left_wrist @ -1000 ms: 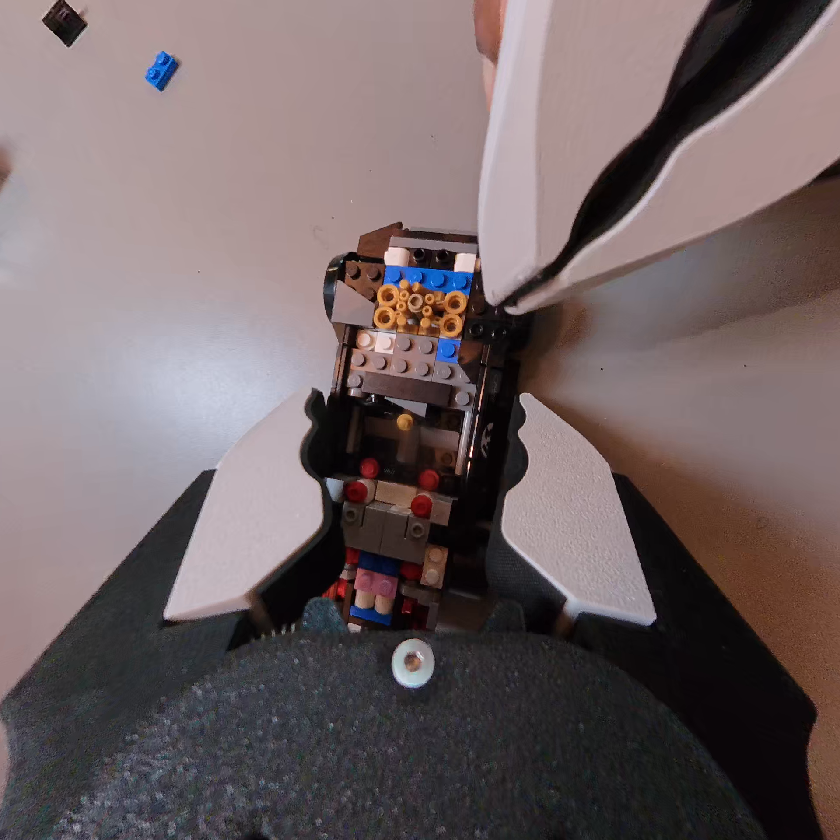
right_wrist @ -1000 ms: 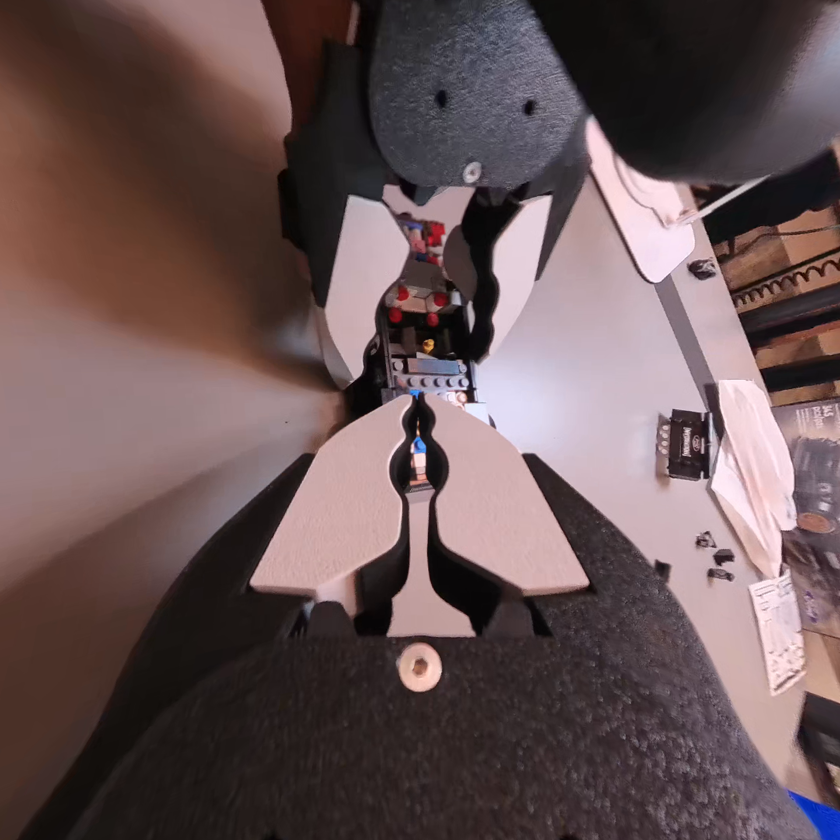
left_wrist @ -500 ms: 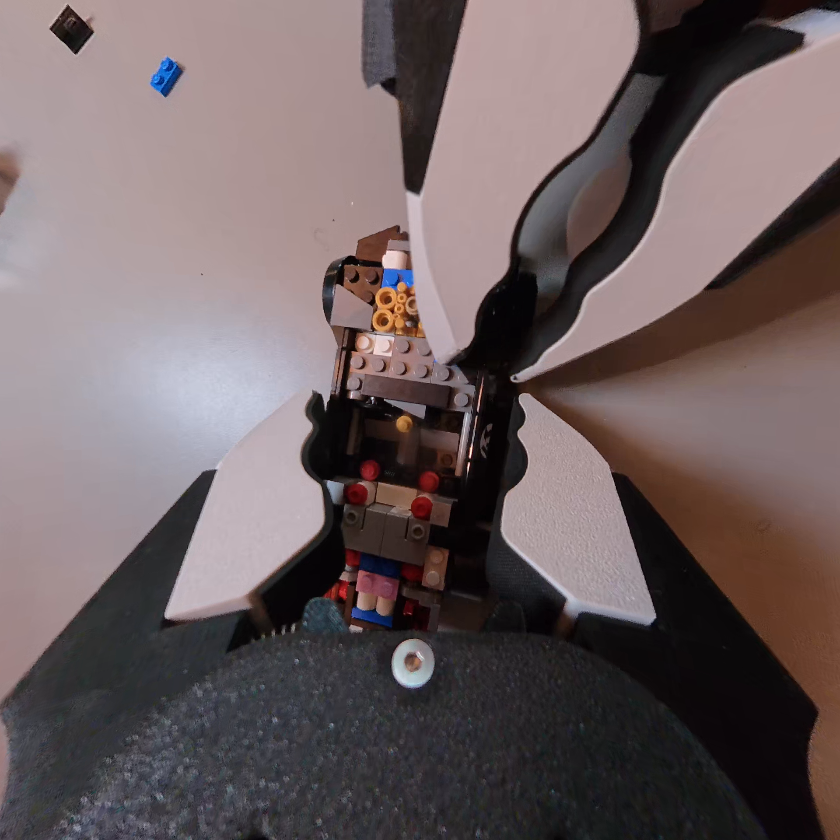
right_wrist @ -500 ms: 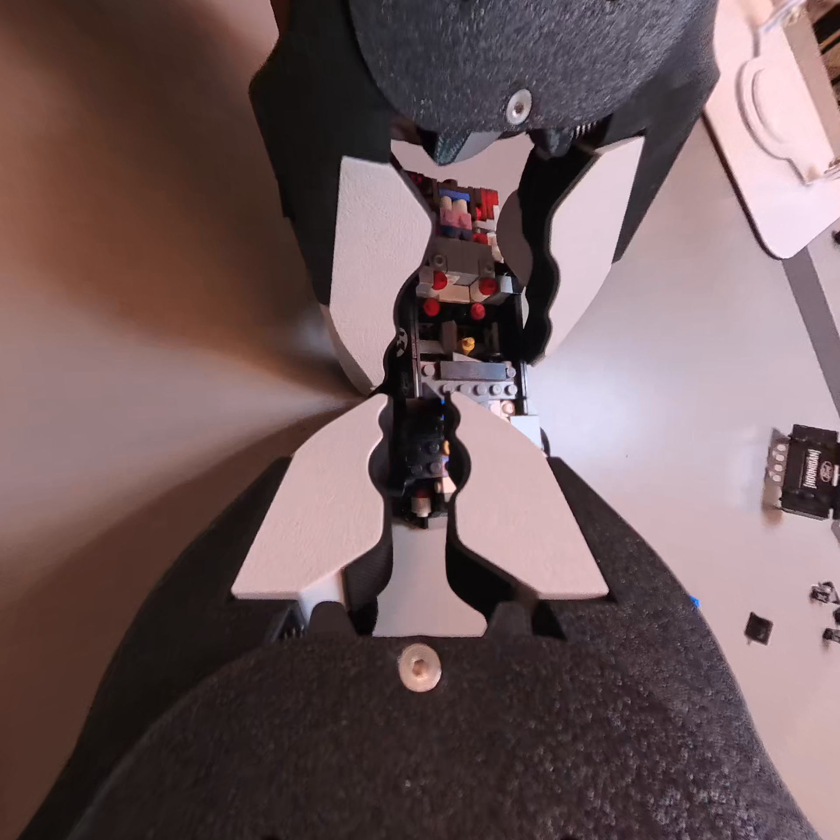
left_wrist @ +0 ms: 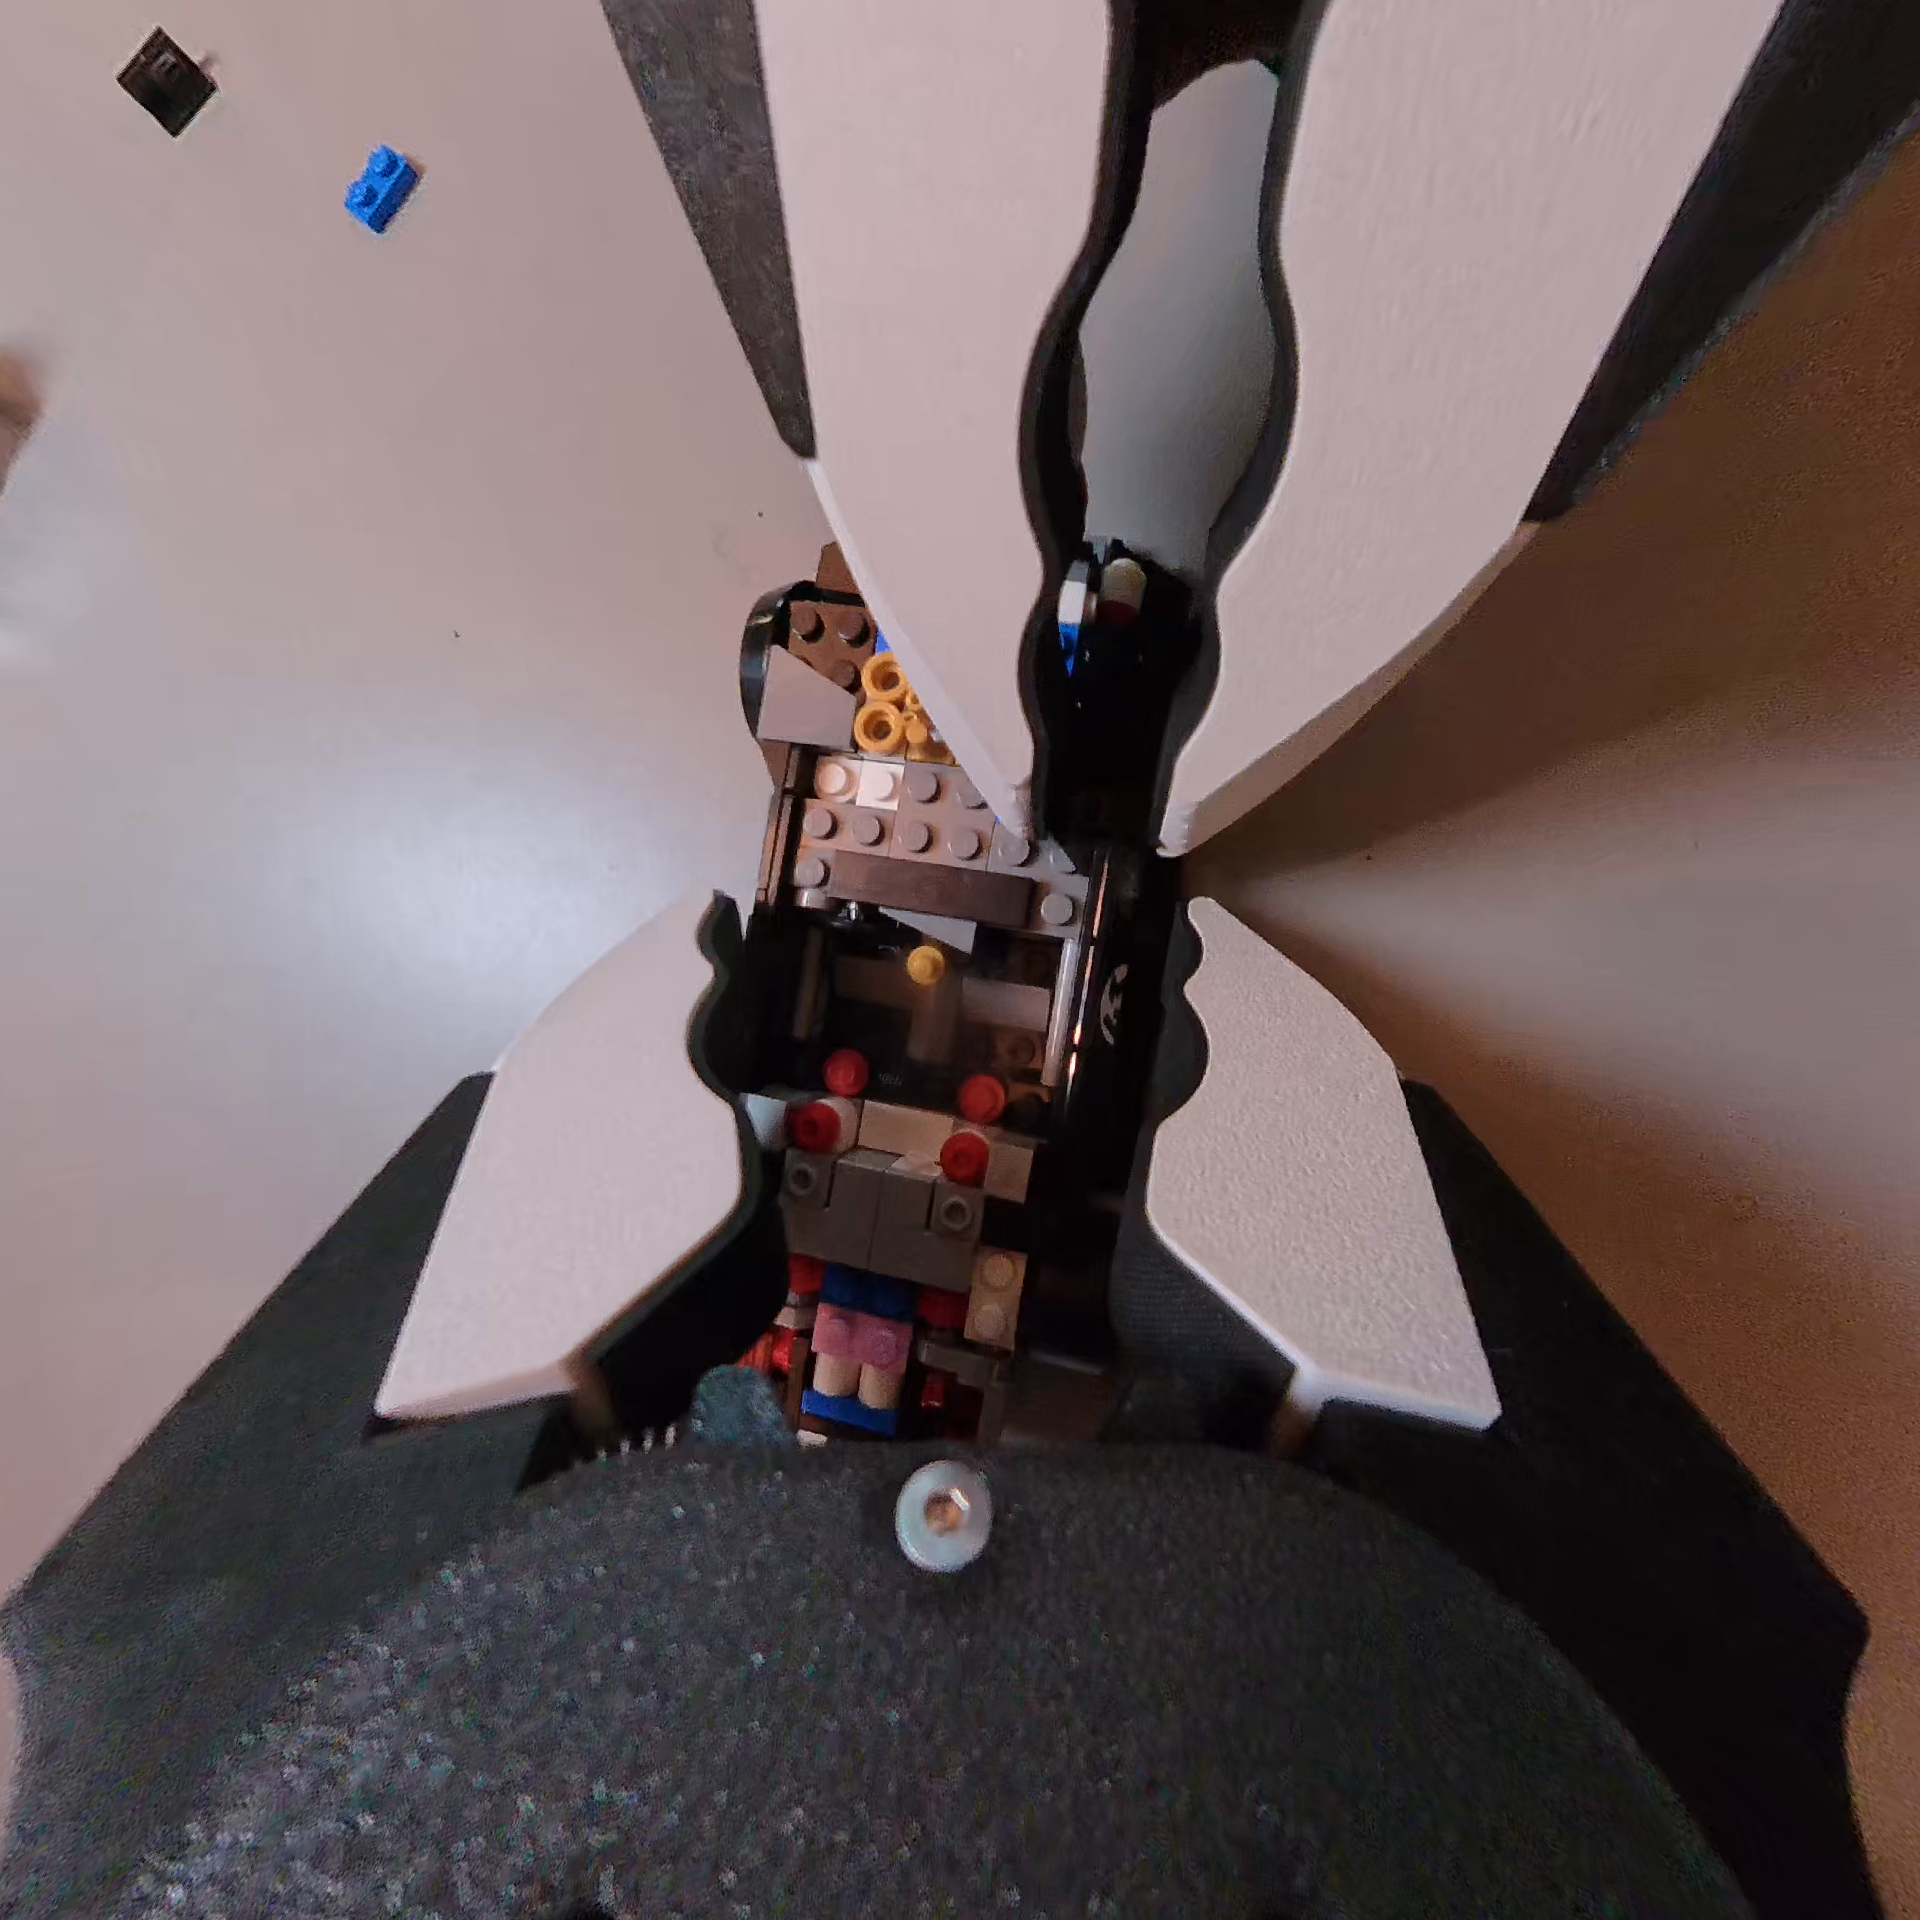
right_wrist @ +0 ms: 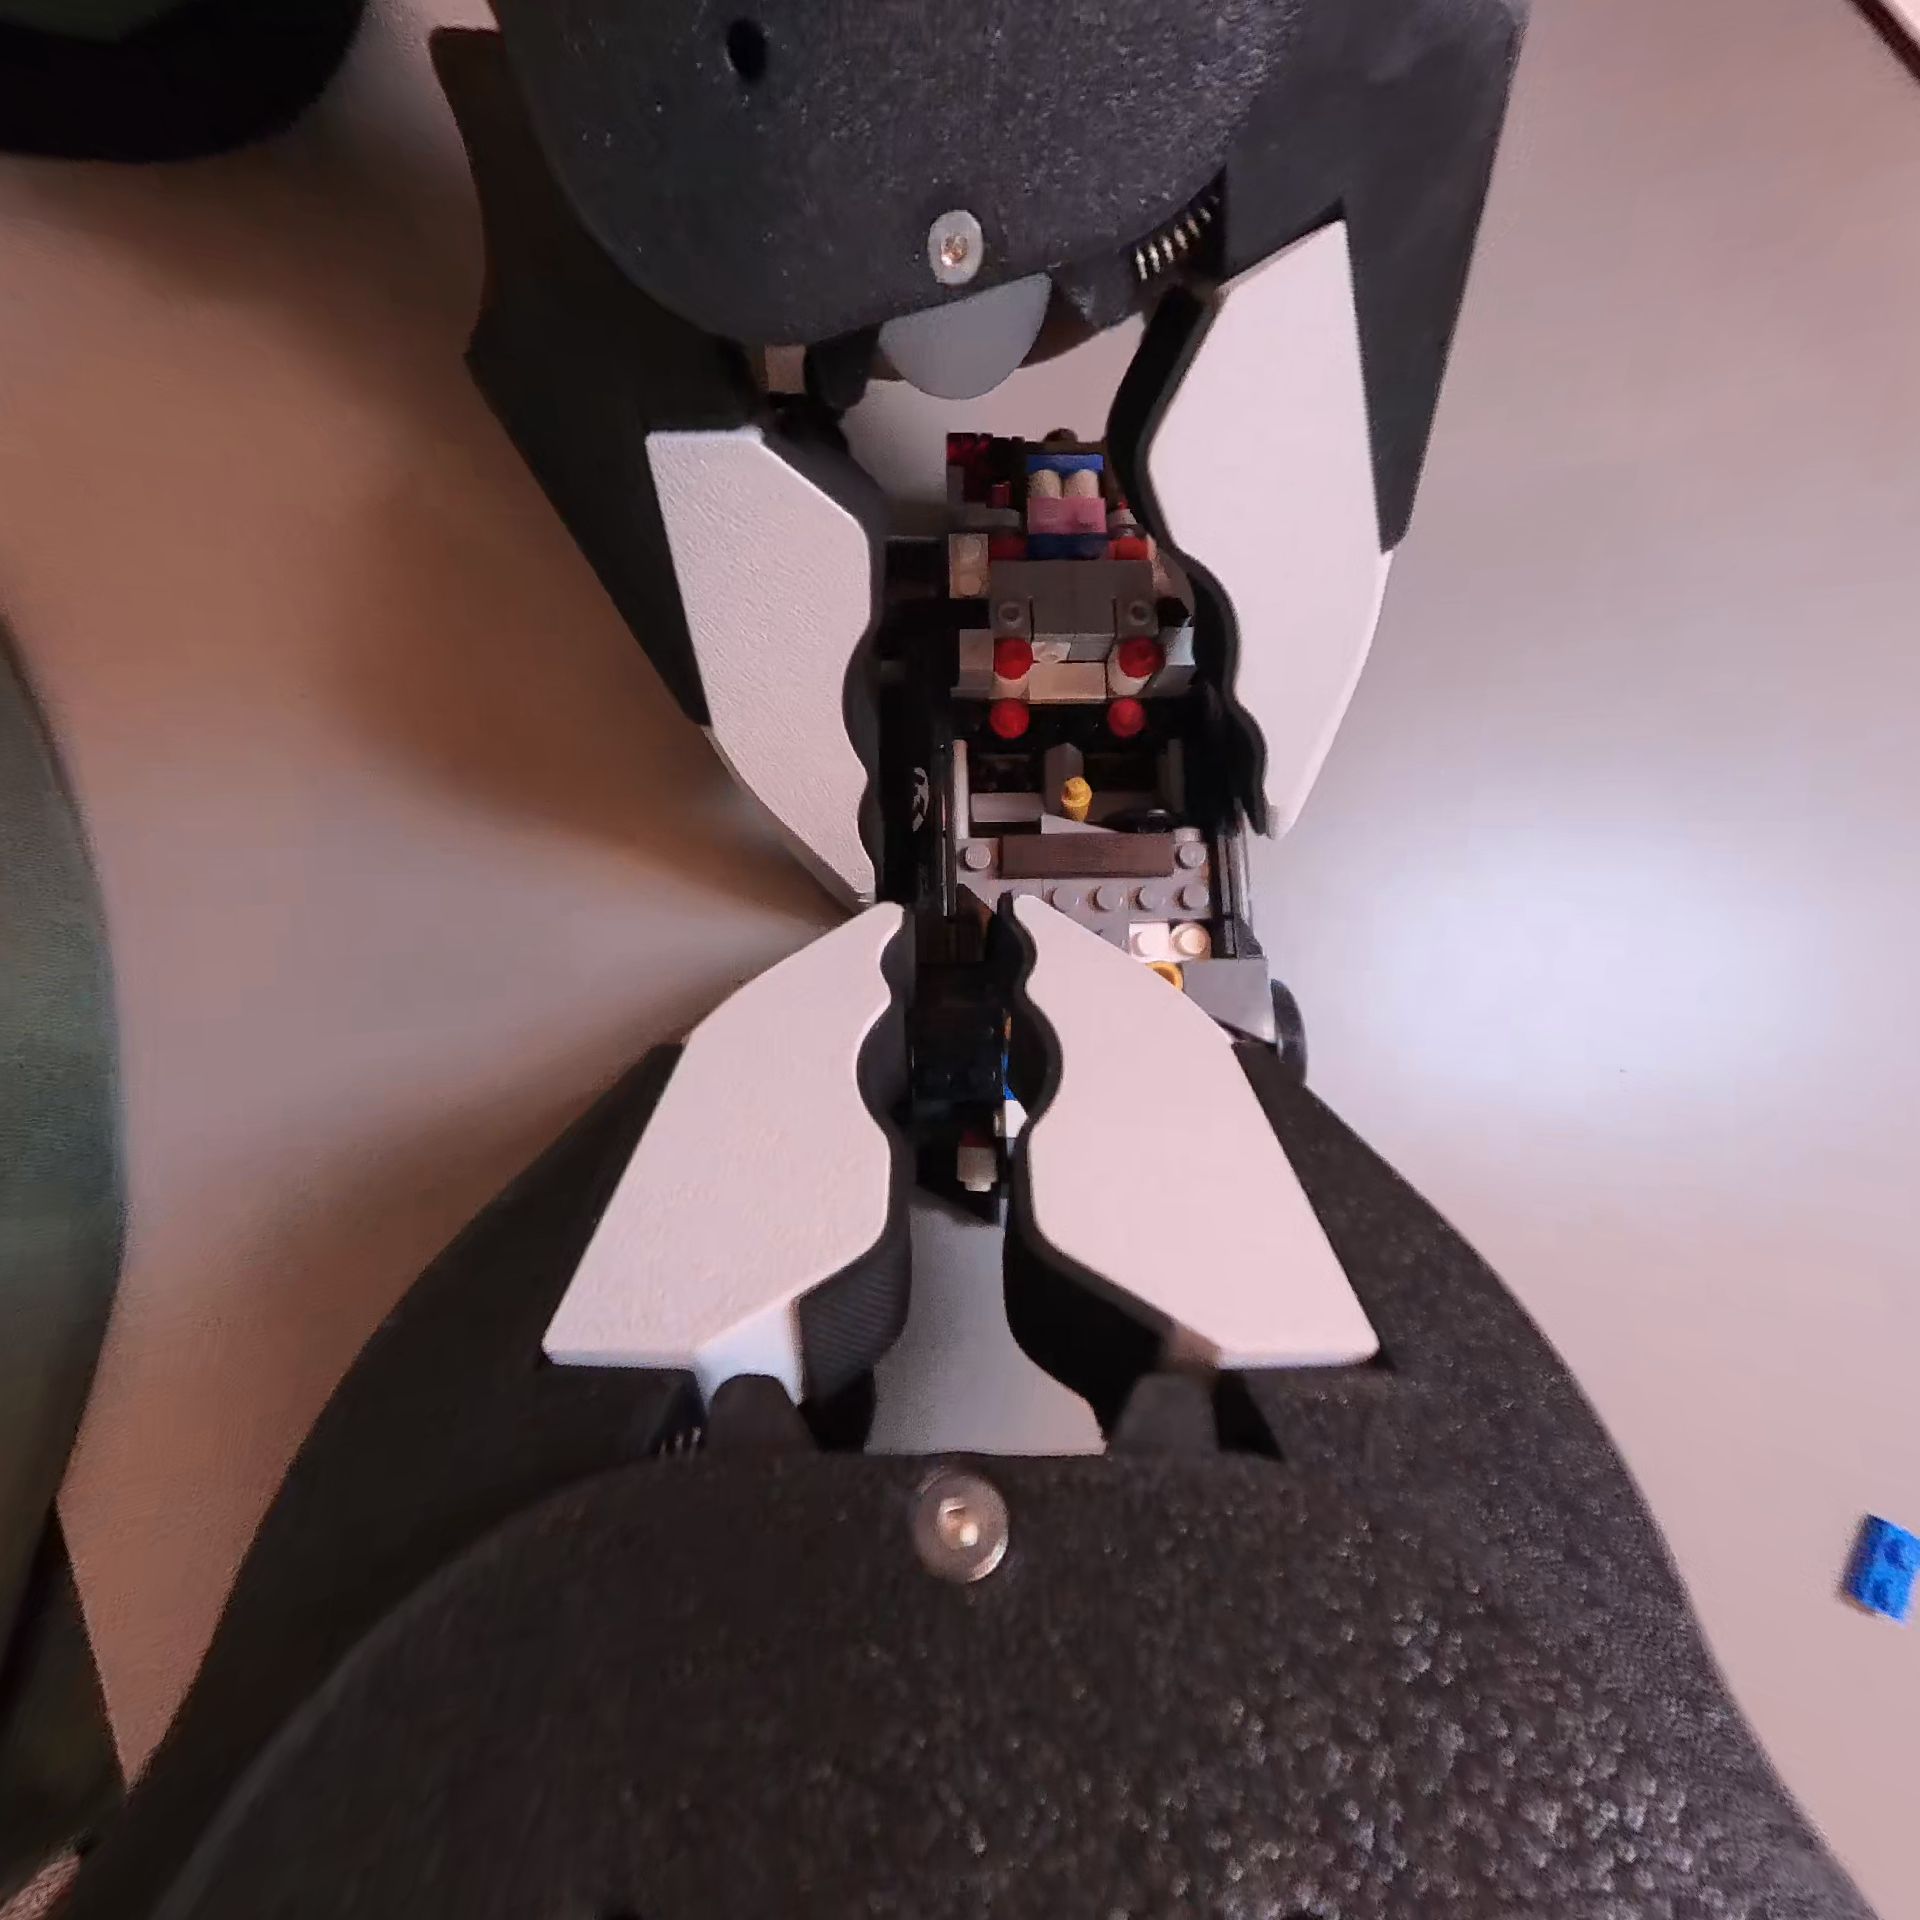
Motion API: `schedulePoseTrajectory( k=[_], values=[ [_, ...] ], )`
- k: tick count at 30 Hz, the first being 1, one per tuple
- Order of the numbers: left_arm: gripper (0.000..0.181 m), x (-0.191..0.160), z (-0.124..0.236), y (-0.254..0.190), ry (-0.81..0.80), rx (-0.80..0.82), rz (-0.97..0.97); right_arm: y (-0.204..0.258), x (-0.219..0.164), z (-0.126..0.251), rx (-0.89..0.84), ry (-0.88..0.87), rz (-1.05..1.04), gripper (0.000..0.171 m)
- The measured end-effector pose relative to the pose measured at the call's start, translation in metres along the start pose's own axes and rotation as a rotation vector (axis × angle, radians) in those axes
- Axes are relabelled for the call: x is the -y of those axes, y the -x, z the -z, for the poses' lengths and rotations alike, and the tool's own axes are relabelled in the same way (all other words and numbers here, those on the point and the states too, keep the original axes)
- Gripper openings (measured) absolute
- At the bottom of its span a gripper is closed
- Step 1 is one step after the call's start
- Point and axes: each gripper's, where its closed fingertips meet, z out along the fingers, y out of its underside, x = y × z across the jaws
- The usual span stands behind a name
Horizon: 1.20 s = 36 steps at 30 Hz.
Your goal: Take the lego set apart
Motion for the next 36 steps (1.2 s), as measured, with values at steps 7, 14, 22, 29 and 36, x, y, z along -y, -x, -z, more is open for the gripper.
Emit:
schedulePoseTrajectory(
  k=[7, 14, 22, 29, 36],
  values=[
    [0.077, -0.002, 0.001, 0.001, 0.014, 0.007, -0.001, 0.009, 0.014, 0.011, 0.073, -0.134, -0.057, 0.0],
    [0.077, -0.002, 0.001, 0.001, 0.012, 0.007, 0.004, 0.002, 0.0, 0.004, -0.018, -0.026, -0.014, 0.022],
    [0.077, -0.001, 0.001, 0.001, 0.008, 0.012, 0.02, -0.002, 0.0, -0.001, -0.014, 0.074, -0.082, 0.014],
    [0.078, 0.001, -0.002, 0.003, -0.007, 0.025, 0.026, 0.041, 0.01, -0.001, 0.379, -0.003, -0.262, 0.0],
    [0.078, -0.002, 0.001, 0.004, 0.002, 0.019, 0.026, 0.003, 0.019, 0.015, 0.088, -0.07, -0.097, 0.015]
  ],
)
